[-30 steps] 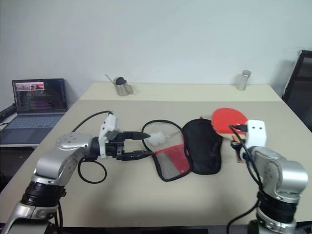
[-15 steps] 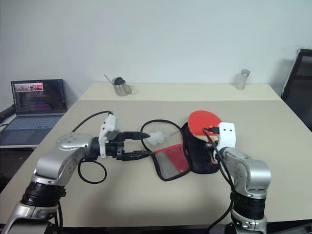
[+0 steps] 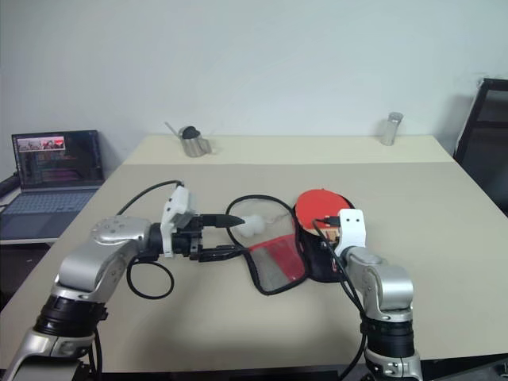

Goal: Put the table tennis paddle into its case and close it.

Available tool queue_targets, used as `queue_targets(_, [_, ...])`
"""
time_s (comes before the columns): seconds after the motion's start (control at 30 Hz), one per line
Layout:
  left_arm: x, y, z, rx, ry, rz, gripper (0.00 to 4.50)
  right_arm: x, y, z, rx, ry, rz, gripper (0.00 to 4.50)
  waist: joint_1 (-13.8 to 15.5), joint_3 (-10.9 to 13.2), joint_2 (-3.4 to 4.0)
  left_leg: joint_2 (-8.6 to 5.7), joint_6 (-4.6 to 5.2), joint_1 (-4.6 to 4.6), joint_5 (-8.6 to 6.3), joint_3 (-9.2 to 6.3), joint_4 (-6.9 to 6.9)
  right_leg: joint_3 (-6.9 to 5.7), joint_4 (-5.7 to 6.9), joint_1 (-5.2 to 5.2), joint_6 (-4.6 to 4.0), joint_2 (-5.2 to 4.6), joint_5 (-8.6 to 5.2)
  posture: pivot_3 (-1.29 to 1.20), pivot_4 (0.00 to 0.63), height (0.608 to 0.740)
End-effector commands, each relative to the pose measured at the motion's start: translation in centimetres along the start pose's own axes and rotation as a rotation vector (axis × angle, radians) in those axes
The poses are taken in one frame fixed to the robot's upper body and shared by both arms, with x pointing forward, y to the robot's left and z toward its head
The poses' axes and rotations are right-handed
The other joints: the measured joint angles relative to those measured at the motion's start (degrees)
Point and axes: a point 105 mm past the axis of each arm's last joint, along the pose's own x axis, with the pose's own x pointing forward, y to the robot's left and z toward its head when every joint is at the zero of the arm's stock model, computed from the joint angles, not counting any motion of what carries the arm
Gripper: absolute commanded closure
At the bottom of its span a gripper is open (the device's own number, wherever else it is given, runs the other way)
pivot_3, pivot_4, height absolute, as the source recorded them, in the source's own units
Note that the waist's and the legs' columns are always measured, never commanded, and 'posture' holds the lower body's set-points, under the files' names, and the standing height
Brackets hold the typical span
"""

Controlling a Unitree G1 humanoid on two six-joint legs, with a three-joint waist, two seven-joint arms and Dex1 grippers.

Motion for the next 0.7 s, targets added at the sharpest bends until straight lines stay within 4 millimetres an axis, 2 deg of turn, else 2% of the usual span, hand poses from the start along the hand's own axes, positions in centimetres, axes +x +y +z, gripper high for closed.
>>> queue_targets(0.03, [-0.4, 0.2, 1.3, 0.066, -0.026, 0.022, 0.76, -0.2, 0.5, 1.0, 0.001, -0.063, -0.003, 3.4, 0.0, 0.0, 0.0, 0.0, 0.0, 0.0, 0.0, 0.0, 0.0, 0.0, 0.0, 0.0, 0.0, 0.0, 0.0, 0.0, 0.15, 0.74])
queue_targets(0.1, [-0.4, 0.2, 1.2, 0.065, -0.025, 0.023, 0.76, -0.1, 0.6, 0.9, 0.004, -0.061, -0.002, 3.4, 0.0, 0.0, 0.0, 0.0, 0.0, 0.0, 0.0, 0.01, 0.0, 0.01, 0.0, 0.0, 0.0, 0.0, 0.0, 0.0, 0.15, 0.74])
queue_targets(0.43, [-0.3, 0.2, 1.1, 0.066, -0.027, 0.024, 0.76, -0.4, 1.2, 1.1, -0.012, -0.074, 0.008, 0.05, 0.0, 0.0, 0.0, 0.0, 0.0, 0.01, 0.0, 0.01, 0.0, 0.01, 0.0, 0.0, 0.0, 0.0, 0.0, 0.0, 0.15, 0.74])
queue_targets(0.63, [-0.7, 0.6, 1.0, 0.055, -0.026, 0.058, 0.76, -0.9, 1.4, 1.6, -0.028, -0.091, 0.024, 0.05, 0.0, 0.0, 0.0, 0.0, 0.0, 0.01, 0.0, 0.0, 0.0, 0.02, 0.0, -0.01, 0.0, 0.0, 0.0, 0.0, 0.15, 0.74])
queue_targets(0.7, [-0.8, 0.6, 0.8, 0.044, -0.026, 0.066, 0.76, -1.6, 1.7, 2.5, -0.025, -0.121, 0.053, 0.05, 0.0, 0.0, 0.0, 0.0, 0.0, 0.01, 0.0, 0.0, 0.0, 0.01, 0.0, -0.01, 0.0, 0.0, 0.0, 0.0, 0.15, 0.74])
